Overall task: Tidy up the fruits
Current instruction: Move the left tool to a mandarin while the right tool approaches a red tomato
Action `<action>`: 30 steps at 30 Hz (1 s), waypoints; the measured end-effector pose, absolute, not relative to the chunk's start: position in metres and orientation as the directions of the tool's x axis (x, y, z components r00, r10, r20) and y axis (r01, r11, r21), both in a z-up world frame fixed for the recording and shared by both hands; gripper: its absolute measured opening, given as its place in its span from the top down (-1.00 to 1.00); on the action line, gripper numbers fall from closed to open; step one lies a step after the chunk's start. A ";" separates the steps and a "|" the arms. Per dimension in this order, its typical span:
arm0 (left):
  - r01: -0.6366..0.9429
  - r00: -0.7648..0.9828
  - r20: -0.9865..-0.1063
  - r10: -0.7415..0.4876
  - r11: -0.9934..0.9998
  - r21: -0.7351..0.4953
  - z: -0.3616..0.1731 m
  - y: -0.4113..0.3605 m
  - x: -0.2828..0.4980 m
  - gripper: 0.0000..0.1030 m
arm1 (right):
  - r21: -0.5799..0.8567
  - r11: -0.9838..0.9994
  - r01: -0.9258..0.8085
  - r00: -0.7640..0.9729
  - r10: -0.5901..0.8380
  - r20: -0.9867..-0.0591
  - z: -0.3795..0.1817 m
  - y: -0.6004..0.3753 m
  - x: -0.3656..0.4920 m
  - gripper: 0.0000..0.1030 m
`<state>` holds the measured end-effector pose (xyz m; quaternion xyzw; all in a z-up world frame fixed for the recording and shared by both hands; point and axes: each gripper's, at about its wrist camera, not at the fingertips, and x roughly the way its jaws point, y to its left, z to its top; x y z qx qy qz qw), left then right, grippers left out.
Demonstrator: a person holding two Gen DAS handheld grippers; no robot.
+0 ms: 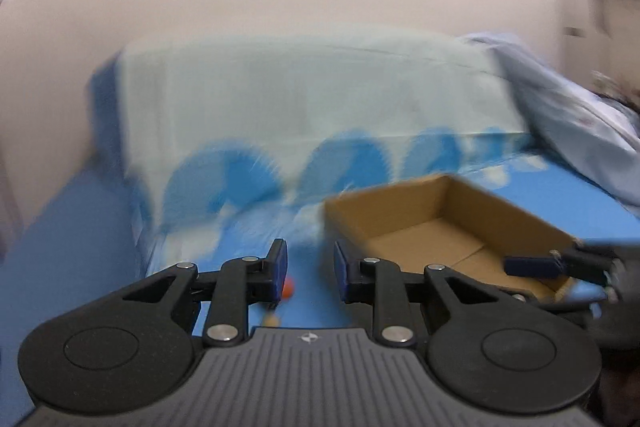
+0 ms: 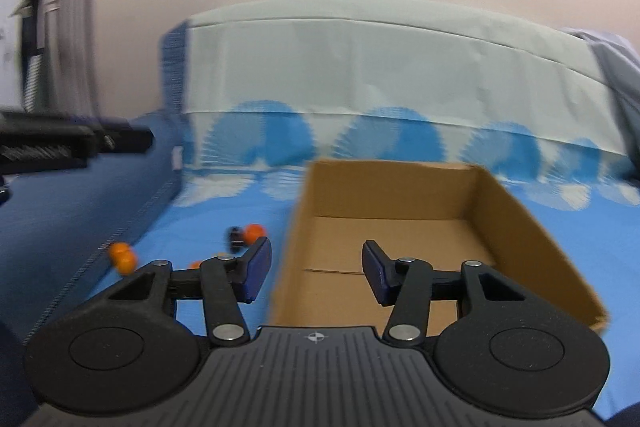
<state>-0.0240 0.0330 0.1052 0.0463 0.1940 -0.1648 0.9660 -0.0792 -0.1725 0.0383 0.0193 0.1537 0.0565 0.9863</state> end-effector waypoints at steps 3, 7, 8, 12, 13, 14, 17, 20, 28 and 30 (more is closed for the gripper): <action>0.211 0.898 -0.374 -0.230 0.973 -0.091 0.109 0.063 -0.017 0.45 | 0.040 0.985 -0.169 0.929 0.173 -0.326 0.033 -0.151 -0.075 0.11; 0.142 0.902 -0.400 -0.164 0.986 -0.083 0.098 0.082 -0.016 0.45 | 0.083 0.966 -0.243 0.894 0.256 -0.367 0.028 -0.126 -0.066 0.25; 0.127 0.899 -0.411 -0.151 0.988 -0.084 0.093 0.087 -0.013 0.45 | 0.089 0.962 -0.258 0.886 0.272 -0.376 0.027 -0.120 -0.062 0.25; 0.037 0.866 -0.494 -0.079 0.995 -0.093 0.058 0.107 0.001 0.45 | 0.101 0.936 -0.338 0.801 0.342 -0.491 0.001 -0.089 -0.039 0.23; 0.017 0.856 -0.514 -0.050 0.998 -0.068 0.048 0.108 0.004 0.46 | 0.101 0.936 -0.338 0.801 0.342 -0.491 0.001 -0.089 -0.039 0.23; -0.003 0.846 -0.533 -0.015 0.999 -0.033 0.038 0.109 0.007 0.46 | 0.095 0.927 -0.363 0.779 0.358 -0.515 -0.005 -0.082 -0.034 0.23; -0.039 0.824 -0.564 0.048 0.999 0.027 0.023 0.112 0.019 0.46 | 0.075 0.914 -0.398 0.745 0.370 -0.555 -0.019 -0.059 -0.022 0.21; -0.074 0.791 -0.606 0.086 0.996 0.046 0.013 0.116 0.035 0.46 | 0.072 0.908 -0.413 0.714 0.372 -0.592 -0.036 -0.043 -0.004 0.05; -0.076 0.751 -0.649 0.122 0.992 0.099 -0.012 0.116 0.059 0.45 | 0.120 0.906 -0.405 0.637 0.374 -0.674 -0.073 -0.025 0.013 -0.08; -0.078 0.744 -0.655 0.131 0.991 0.110 -0.018 0.116 0.065 0.43 | 0.117 0.908 -0.402 0.627 0.366 -0.687 -0.080 -0.023 0.016 0.20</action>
